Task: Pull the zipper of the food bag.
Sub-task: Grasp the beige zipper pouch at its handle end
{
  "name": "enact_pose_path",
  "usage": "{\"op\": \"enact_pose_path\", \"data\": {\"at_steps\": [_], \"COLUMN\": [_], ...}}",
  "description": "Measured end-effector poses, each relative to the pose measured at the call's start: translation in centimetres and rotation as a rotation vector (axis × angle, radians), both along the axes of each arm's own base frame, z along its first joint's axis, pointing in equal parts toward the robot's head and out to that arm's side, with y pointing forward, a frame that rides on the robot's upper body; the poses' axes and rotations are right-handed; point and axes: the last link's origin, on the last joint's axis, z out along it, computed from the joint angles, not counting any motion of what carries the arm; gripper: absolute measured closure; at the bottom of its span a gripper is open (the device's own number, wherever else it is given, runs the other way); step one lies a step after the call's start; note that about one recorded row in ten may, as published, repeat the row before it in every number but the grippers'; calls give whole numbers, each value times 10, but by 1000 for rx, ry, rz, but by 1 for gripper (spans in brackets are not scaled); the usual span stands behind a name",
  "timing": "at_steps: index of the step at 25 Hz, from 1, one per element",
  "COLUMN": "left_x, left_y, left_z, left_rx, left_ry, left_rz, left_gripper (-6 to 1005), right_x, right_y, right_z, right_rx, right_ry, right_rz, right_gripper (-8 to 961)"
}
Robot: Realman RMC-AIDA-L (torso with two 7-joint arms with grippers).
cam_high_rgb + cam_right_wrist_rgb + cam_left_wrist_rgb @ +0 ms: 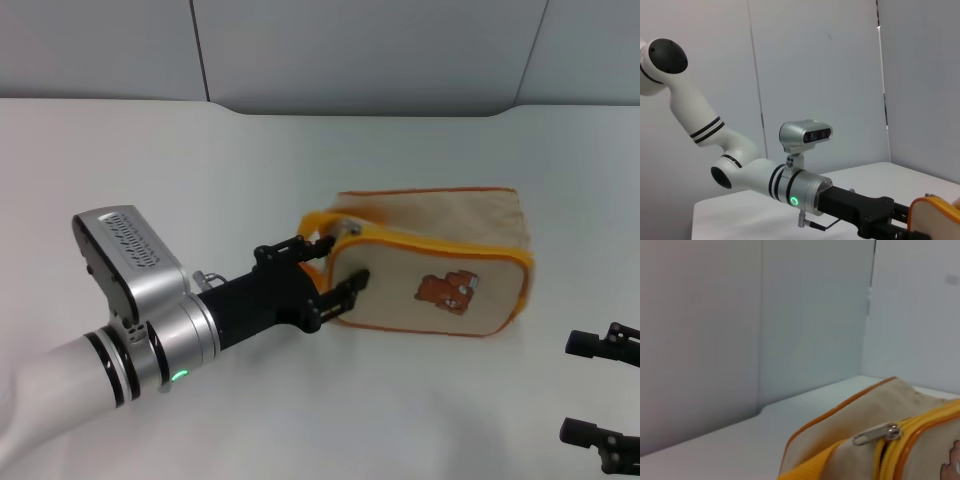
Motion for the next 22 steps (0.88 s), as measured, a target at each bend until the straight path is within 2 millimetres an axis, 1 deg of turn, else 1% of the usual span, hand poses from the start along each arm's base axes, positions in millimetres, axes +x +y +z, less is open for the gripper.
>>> {"op": "enact_pose_path", "data": {"at_steps": [5,10,17,18,19,20,22], "left_x": [0,3,6,6,7,7,9], "left_y": [-2,-6,-9,-9,-11,-12,-13], "left_z": [0,0,1,2,4,6,13], "left_rx": [2,2,3,6,14,23,57], "left_ry": [-4,-1,-23,-29,-40,-47,-66], "left_rz": [-10,-57,-79,-83,-97,-111,-160], "left_gripper": [490,582,715,737,760,782,823], "right_x": [0,1,2,1,1,1,-1], "right_y": [0,0,0,2,2,3,6], "right_z": [0,1,2,4,4,5,6], "right_rx": [1,15,34,82,82,118,261], "right_ry": [-1,2,7,30,30,48,117], "right_rz": [-1,-4,-9,-13,-13,-14,-28], "right_gripper": [116,115,116,116,116,116,115]}}
